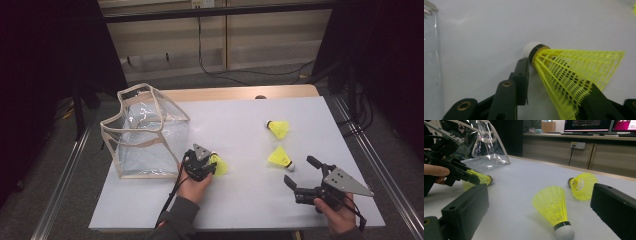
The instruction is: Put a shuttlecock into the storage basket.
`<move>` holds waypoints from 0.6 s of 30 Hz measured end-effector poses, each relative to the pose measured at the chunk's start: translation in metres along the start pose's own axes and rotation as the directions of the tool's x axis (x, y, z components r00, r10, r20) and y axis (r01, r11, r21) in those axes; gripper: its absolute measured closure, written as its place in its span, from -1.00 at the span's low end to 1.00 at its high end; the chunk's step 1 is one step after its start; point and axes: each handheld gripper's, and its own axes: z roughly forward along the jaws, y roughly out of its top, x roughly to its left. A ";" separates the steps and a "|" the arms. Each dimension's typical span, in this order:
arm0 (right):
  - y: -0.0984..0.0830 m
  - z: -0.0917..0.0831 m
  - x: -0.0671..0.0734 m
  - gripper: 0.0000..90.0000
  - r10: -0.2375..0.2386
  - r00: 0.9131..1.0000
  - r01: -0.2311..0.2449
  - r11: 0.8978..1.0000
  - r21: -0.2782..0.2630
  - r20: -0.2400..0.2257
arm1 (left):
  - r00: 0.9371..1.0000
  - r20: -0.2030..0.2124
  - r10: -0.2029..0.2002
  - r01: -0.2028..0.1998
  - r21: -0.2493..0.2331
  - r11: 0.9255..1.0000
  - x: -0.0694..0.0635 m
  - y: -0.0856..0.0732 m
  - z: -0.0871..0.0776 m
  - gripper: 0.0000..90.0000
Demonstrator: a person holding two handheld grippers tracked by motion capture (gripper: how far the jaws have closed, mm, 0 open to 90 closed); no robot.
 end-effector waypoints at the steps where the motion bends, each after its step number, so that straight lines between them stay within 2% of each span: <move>1: 0.000 0.000 0.000 -0.96 0.000 1.000 0.000 1.000 0.000 0.000 | 1.000 0.000 0.000 0.000 0.000 1.000 0.000 0.000 0.000 0.50; 3: 0.000 0.000 0.000 -0.96 -0.001 1.000 0.001 1.000 0.001 0.000 | 1.000 0.005 -0.021 0.021 -0.010 1.000 0.000 0.000 0.001 0.51; 4: 0.000 0.000 0.000 -0.96 -0.001 1.000 0.001 1.000 0.000 -0.001 | 1.000 0.006 -0.012 0.012 0.001 1.000 0.001 0.000 0.001 0.53; 7: 0.000 0.000 0.000 -0.96 0.000 1.000 0.000 1.000 0.003 0.000 | 0.998 0.013 -0.054 0.054 -0.016 0.998 0.000 0.000 0.002 0.54; 8: 0.000 0.000 0.000 -0.96 0.001 1.000 -0.001 1.000 0.004 0.002 | 0.999 0.013 -0.046 0.046 -0.008 0.999 0.001 0.000 0.002 0.55; 9: 0.000 0.000 -0.001 -0.96 0.000 1.000 0.000 1.000 0.003 0.003 | 0.998 0.014 -0.068 0.068 -0.017 0.998 0.001 0.001 0.002 0.58; 10: 0.000 0.000 -0.001 -0.96 0.000 1.000 0.000 1.000 0.003 0.003 | 0.998 0.014 -0.068 0.068 -0.017 0.998 0.001 0.001 0.002 0.61; 11: 0.000 0.000 -0.001 -0.96 0.000 1.000 0.000 1.000 0.004 0.002 | 0.999 0.018 -0.040 0.039 0.007 0.999 0.004 0.001 0.000 0.66; 12: 0.000 0.000 -0.001 -0.96 0.000 1.000 0.000 1.000 0.004 0.002 | 0.999 0.018 -0.043 0.043 0.005 0.999 0.004 0.001 0.000 0.66; 13: 0.000 -0.001 -0.001 -0.96 0.001 1.000 -0.001 1.000 0.001 0.004 | 0.998 0.021 -0.063 0.063 -0.002 0.998 0.004 0.002 -0.001 0.73; 15: 0.000 0.000 -0.001 -0.96 0.001 1.000 -0.001 1.000 0.001 0.004 | 0.998 0.017 -0.054 0.054 0.000 0.999 0.006 0.002 -0.002 0.75; 17: 0.000 -0.001 -0.001 -0.96 0.002 1.000 -0.002 1.000 0.001 0.004 | 0.995 0.027 -0.097 0.098 -0.020 0.995 0.005 0.002 -0.001 0.79; 18: 0.000 0.000 -0.001 -0.96 0.001 1.000 -0.001 1.000 0.002 0.003 | 0.995 0.029 -0.099 0.100 -0.019 0.995 0.005 0.002 -0.002 0.79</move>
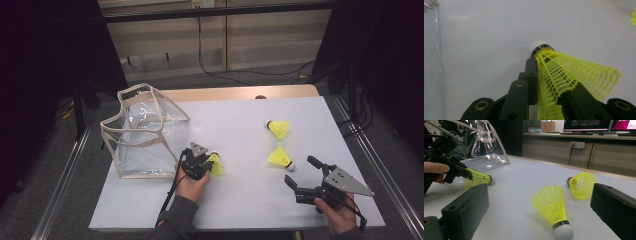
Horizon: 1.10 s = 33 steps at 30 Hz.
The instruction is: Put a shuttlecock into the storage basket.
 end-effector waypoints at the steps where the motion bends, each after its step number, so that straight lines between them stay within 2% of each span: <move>1: 0.000 0.000 0.000 -0.96 0.000 1.000 0.000 1.000 0.002 0.000 | 1.000 0.002 -0.002 0.002 -0.002 1.000 0.000 0.000 0.000 0.80; 2: 0.000 0.000 0.000 -0.96 0.000 1.000 0.000 1.000 0.002 -0.001 | 0.999 0.010 -0.052 0.053 -0.039 0.998 -0.003 0.000 0.002 0.81; 3: 0.000 0.000 0.000 -0.96 0.000 1.000 0.000 1.000 -0.001 -0.002 | 1.000 0.012 -0.012 0.012 -0.006 1.000 0.001 0.000 0.000 0.81; 5: 0.000 0.000 0.000 -0.96 0.001 1.000 -0.001 1.000 -0.002 0.000 | 1.000 0.024 -0.014 0.014 -0.003 1.000 0.001 0.001 -0.001 0.81; 7: 0.000 0.000 -0.001 -0.96 0.003 1.000 -0.003 1.000 0.000 0.001 | 0.999 0.030 -0.018 0.019 -0.004 1.000 0.002 0.002 -0.003 0.81; 8: 0.000 0.000 -0.001 -0.96 0.003 1.000 -0.003 1.000 -0.002 0.002 | 0.997 0.050 -0.058 0.059 -0.027 0.998 0.000 0.002 -0.002 0.81; 9: 0.000 0.000 -0.001 -0.96 0.005 1.000 -0.005 1.000 -0.001 0.002 | 0.998 0.057 -0.037 0.038 -0.013 0.999 0.002 0.003 -0.004 0.81; 10: 0.000 0.000 -0.002 -0.96 0.006 1.000 -0.006 1.000 -0.003 0.001 | 0.998 0.062 -0.032 0.033 -0.012 0.999 0.002 0.004 -0.006 0.82; 14: -0.001 0.000 -0.002 -0.96 0.007 1.000 -0.007 1.000 -0.003 0.002 | 0.996 0.077 -0.046 0.047 -0.007 0.999 0.002 0.006 -0.008 0.82; 16: -0.001 0.000 -0.003 -0.96 0.011 1.000 -0.010 1.000 -0.004 0.002 | 0.994 0.099 -0.048 0.048 0.007 0.999 0.001 0.008 -0.009 0.83; 22: 0.000 0.002 -0.002 -0.96 0.009 1.000 -0.009 1.000 -0.003 -0.001 | 0.992 0.120 -0.043 0.041 0.016 0.999 -0.001 0.012 -0.013 0.85; 31: 0.000 0.003 -0.003 -0.96 0.012 1.000 -0.012 1.000 -0.006 -0.005 | 0.984 0.172 -0.037 0.031 0.041 0.999 -0.005 0.021 -0.021 0.87; 33: -0.001 0.003 -0.003 -0.96 0.015 1.000 -0.015 1.000 -0.004 0.000 | 0.981 0.189 -0.039 0.031 0.047 0.998 -0.005 0.024 -0.023 0.87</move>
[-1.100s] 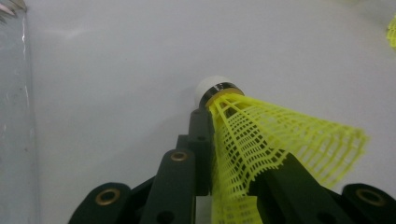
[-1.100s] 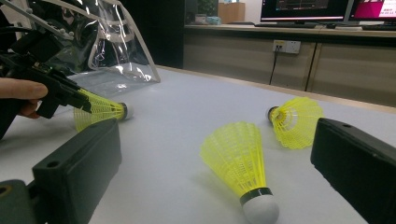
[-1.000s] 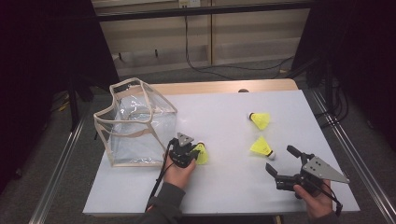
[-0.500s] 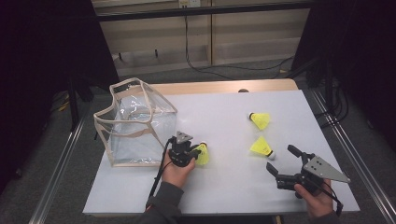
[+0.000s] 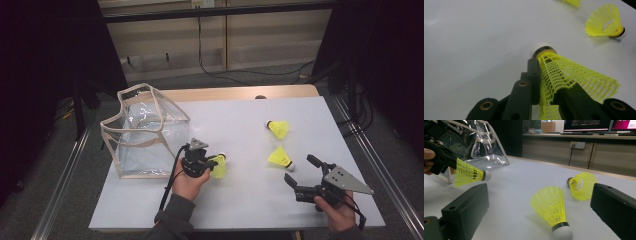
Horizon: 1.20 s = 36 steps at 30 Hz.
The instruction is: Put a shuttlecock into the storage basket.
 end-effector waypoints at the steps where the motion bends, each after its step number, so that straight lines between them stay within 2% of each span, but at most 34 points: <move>1: 0.000 0.000 -0.001 -0.96 -0.001 1.000 0.001 1.000 -0.001 0.000 | 1.000 0.000 0.000 0.000 0.000 1.000 0.000 0.000 0.000 0.87; 10: 0.000 0.001 -0.001 -0.96 0.003 1.000 -0.003 1.000 -0.002 -0.002 | 0.999 0.049 -0.002 0.001 0.011 1.000 -0.003 0.009 -0.007 0.87; 15: -0.001 0.003 -0.002 -0.96 0.004 1.000 -0.004 1.000 0.000 -0.004 | 0.998 0.070 -0.002 0.000 0.033 0.999 -0.002 0.014 -0.012 0.88; 20: 0.000 0.003 -0.001 -0.96 0.000 1.000 0.000 1.000 -0.002 0.000 | 0.996 0.085 0.019 -0.023 0.048 0.999 -0.004 0.023 -0.019 0.88; 32: 0.000 0.001 -0.001 -0.96 0.001 1.000 -0.001 1.000 -0.003 -0.001 | 0.994 0.102 0.025 -0.033 0.076 0.997 -0.001 0.037 -0.033 0.88; 36: 0.000 0.001 -0.002 -0.96 -0.001 1.000 0.001 1.000 -0.002 0.004 | 0.995 0.095 0.038 -0.046 0.083 0.995 0.001 0.040 -0.035 0.88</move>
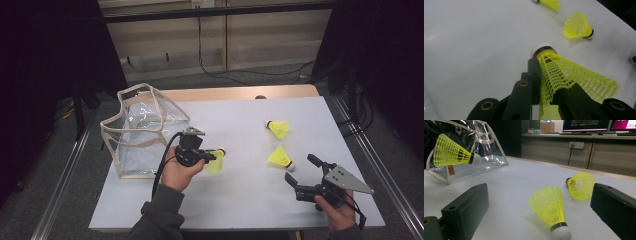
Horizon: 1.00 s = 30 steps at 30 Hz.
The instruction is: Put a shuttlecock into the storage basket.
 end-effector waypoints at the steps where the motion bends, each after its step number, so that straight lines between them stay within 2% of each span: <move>1: 0.000 0.000 0.000 -0.96 0.000 1.000 0.000 1.000 0.000 0.000 | 1.000 0.000 0.000 0.000 0.000 1.000 0.000 0.000 0.000 0.88; 24: 0.000 0.000 0.001 -0.97 0.002 1.000 -0.002 1.000 -0.003 -0.003 | 1.000 -0.006 0.001 -0.001 0.016 1.000 0.002 0.014 -0.010 0.88; 30: 0.000 0.000 0.000 -0.97 0.002 1.000 -0.002 1.000 -0.005 -0.003 | 1.000 -0.011 0.012 -0.012 0.028 1.000 0.003 0.018 -0.013 0.88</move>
